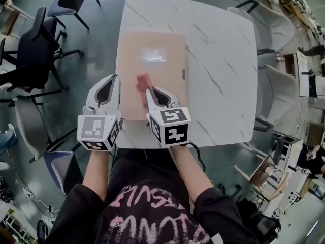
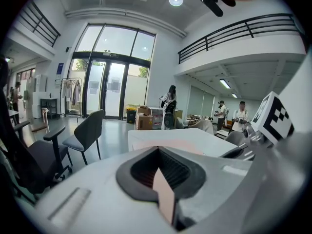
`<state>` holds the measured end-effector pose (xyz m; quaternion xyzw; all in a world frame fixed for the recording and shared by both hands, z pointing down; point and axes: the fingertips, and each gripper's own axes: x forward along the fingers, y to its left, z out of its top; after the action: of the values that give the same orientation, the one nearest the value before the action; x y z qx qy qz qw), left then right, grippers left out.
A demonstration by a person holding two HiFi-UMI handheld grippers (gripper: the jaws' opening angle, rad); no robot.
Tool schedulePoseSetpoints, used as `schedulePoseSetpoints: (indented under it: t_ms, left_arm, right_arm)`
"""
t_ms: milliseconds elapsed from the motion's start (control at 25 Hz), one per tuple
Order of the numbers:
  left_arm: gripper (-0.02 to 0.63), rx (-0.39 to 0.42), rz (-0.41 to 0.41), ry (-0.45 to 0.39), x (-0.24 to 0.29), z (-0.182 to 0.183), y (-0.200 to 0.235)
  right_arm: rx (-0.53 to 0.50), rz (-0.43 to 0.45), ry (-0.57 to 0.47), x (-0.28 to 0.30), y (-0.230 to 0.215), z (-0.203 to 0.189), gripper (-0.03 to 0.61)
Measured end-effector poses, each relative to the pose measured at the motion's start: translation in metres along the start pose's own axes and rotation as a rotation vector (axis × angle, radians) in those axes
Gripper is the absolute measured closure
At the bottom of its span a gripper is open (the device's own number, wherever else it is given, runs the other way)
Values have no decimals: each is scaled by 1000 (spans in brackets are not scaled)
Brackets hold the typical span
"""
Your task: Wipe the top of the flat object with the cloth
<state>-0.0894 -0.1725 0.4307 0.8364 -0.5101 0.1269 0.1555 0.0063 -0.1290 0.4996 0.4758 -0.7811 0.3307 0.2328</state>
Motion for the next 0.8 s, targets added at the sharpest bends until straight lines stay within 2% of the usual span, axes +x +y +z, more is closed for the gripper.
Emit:
schedulePoseSetpoints:
  t_ms: [800]
  left_arm:
    - [612,29,-64,19,17,-1,-35]
  right_arm:
    - [56,-164,8,-32,-82,-17,529]
